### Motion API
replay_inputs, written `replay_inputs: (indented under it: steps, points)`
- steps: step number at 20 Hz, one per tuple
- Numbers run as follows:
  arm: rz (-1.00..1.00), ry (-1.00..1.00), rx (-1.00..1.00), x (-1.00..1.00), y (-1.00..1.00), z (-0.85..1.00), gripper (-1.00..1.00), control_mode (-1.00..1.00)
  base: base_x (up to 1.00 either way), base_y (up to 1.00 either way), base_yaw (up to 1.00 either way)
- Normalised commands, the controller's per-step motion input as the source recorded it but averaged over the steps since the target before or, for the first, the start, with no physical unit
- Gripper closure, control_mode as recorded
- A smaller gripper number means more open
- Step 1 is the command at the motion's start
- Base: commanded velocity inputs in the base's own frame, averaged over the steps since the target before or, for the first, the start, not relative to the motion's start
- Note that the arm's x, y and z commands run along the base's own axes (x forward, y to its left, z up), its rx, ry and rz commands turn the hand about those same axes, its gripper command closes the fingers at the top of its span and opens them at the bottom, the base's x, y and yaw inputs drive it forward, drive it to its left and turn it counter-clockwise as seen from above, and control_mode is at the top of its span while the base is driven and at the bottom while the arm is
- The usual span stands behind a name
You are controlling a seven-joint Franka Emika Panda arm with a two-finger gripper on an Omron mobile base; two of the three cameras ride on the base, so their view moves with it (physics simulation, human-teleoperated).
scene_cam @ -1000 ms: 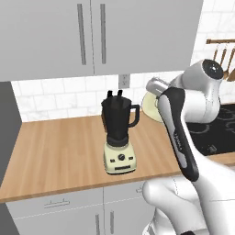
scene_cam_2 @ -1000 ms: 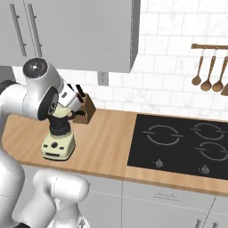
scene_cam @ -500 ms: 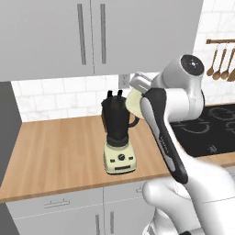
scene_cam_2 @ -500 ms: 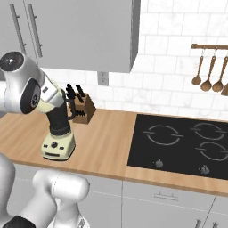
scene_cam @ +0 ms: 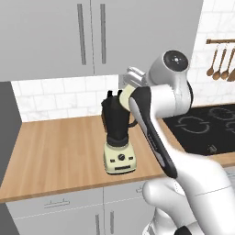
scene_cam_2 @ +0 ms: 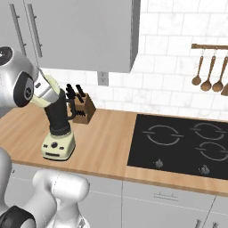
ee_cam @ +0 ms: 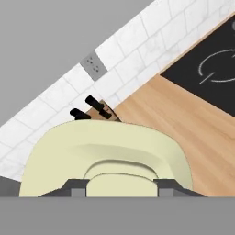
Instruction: Close the lid blender by securely placing the lid on top.
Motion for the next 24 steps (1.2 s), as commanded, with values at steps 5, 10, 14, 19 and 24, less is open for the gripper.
replay_inputs:
  steps: [5, 10, 14, 19, 24]
  points:
    - [-0.06, 0.00, 0.00, 0.21, 0.04, -0.06, 1.00, -1.00, 0.00, 0.00, 0.00]
    - [-0.07, 0.00, 0.07, 0.16, 0.06, 0.00, 1.00, -1.00, 0.00, 0.00, 0.00]
    - [-0.05, 0.04, 0.10, 0.08, 0.14, 0.00, 1.00, -1.00, 0.00, 0.00, 0.00]
    - [-0.02, 0.11, 0.07, 0.02, 0.18, 0.00, 1.00, -1.00, 0.00, 0.00, 0.00]
    - [-0.03, 0.01, 0.00, 0.21, 0.04, 0.00, 1.00, -1.00, 0.00, 0.00, 0.00]
